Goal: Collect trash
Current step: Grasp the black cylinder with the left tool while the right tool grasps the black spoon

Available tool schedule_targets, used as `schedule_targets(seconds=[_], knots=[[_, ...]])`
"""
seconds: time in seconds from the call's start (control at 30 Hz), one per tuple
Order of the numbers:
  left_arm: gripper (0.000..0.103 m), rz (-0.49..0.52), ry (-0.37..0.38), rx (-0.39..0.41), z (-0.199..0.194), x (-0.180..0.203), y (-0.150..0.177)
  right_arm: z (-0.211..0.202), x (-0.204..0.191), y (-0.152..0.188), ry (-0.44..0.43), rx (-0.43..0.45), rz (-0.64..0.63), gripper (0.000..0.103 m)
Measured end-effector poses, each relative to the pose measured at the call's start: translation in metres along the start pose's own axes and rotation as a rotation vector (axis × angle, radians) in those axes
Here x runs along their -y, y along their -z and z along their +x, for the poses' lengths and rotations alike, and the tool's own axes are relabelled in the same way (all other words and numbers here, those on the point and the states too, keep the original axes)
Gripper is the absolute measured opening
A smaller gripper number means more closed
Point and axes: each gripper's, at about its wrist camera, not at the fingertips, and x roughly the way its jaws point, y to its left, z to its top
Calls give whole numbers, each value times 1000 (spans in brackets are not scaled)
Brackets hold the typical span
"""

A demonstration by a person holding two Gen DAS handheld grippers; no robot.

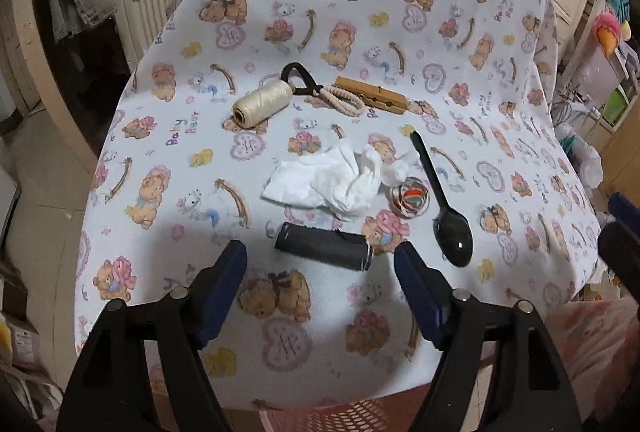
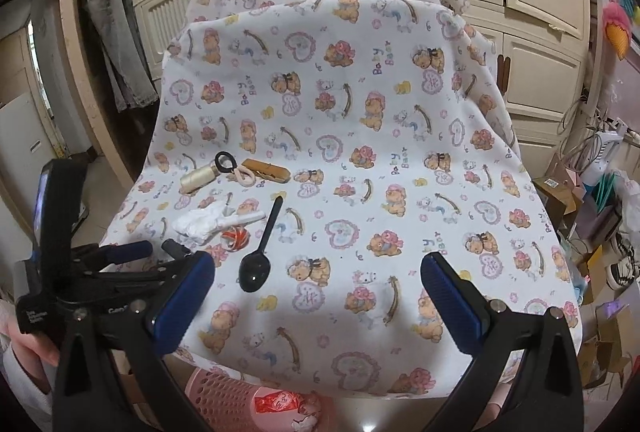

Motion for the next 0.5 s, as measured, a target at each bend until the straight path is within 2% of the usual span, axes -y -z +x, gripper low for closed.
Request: schedule_targets(seconds=[0.03,0.07,0.1,0.2,0.4,0.5], knots=[[53,-8,6,-1,0,-2,-1,1,0,0,-1,-4,0,103],[48,-9,16,-9,0,-3,-2,3,-2,1,-3,-8,-2,103],[48,-3,26,-13,-3,-4,-3,4,-3,1,-3,-10,-4,103],[48,9,9,44,-22,-6,-5,8,-8,1,-5,-15,-15,100],[48,-28,-6,62,-35,-22,-4,26,-21,1,-34,-52,-25,84],[48,-7,-45,64,-33,-22,-2,44,-30,1,5,-71,-53,75]])
